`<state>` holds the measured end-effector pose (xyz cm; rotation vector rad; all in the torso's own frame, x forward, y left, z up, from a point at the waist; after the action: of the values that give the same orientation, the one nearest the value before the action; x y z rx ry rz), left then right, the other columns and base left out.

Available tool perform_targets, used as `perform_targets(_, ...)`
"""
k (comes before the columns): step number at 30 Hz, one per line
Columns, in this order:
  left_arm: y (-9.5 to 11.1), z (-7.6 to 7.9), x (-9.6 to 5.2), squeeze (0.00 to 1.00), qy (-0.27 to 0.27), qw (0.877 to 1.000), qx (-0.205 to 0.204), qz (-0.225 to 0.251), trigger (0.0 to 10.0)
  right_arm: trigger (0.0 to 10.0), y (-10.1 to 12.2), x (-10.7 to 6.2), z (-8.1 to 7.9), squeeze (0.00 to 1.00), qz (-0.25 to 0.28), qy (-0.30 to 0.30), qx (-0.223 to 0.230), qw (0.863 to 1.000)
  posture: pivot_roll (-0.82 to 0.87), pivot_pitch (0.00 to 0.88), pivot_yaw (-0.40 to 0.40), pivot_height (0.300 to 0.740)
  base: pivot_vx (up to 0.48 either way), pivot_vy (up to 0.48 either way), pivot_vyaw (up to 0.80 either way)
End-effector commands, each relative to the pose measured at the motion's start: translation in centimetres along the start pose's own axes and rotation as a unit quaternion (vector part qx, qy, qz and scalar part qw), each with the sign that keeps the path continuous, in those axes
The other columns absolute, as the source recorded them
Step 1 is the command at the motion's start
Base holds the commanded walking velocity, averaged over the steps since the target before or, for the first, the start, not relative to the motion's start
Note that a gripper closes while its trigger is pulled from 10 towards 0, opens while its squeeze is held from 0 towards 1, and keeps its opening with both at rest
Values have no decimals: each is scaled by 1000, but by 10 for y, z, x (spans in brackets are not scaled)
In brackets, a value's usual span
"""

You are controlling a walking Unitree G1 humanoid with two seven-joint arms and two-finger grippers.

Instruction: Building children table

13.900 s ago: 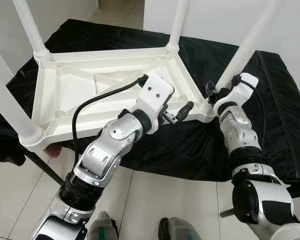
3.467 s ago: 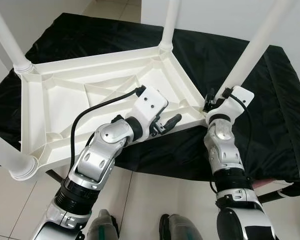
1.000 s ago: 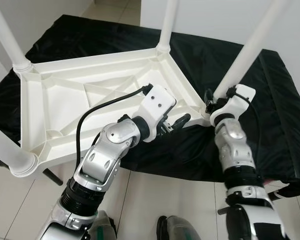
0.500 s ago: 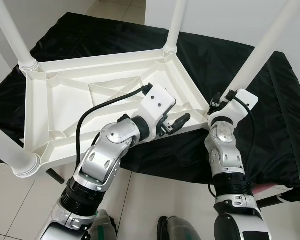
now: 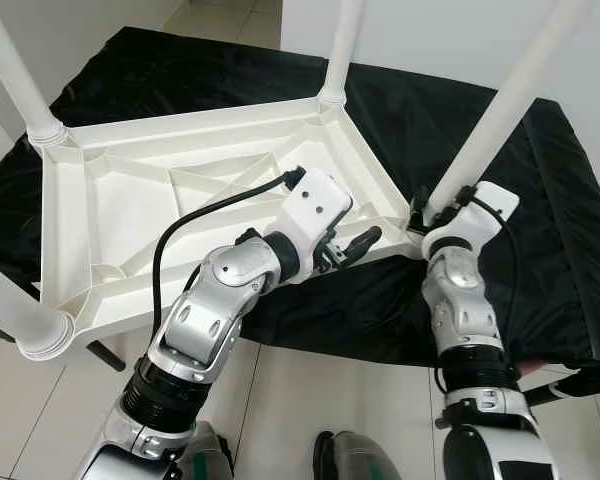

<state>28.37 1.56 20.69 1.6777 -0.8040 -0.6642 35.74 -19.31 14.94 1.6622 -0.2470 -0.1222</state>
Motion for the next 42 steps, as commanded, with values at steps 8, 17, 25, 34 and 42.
perform_targets(8,1,0,0,0,11,1000,-1,-1,10000,10000,4,18,-3,0,-35,136,-22,990,-37,36,-60,740,0,0,0)
perform_targets(17,1,0,1,0,7,1000,2,0,10000,10000,8,18,-10,0,-36,265,-47,962,-35,24,-56,740,0,0,0)
perform_targets(25,2,-1,1,0,6,1000,5,1,10000,10000,4,23,-2,0,-57,307,-64,948,-28,13,-55,740,0,0,0)
perform_targets(34,0,5,1,0,-9,1000,7,-4,10000,0,-6,25,10,0,-86,291,-56,951,-32,13,-55,740,0,0,0)
perform_targets(42,0,6,1,0,-14,1000,4,-4,10000,0,-2,27,12,0,-74,291,-52,952,-36,21,-54,740,0,0,0)
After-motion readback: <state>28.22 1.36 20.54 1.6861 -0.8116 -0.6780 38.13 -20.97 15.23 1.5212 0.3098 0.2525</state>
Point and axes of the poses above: a point about 5 cm out from each wrist's last joint towards the gripper, its own x axis pointing out of the wrist towards the gripper, its own y axis along the axis of the wrist's last joint, z = x × y, the point moved 2 cm from there along x, pointing out of the wrist towards the gripper, and after that the axes turned 2 degrees about x, right-handed, at the moved point
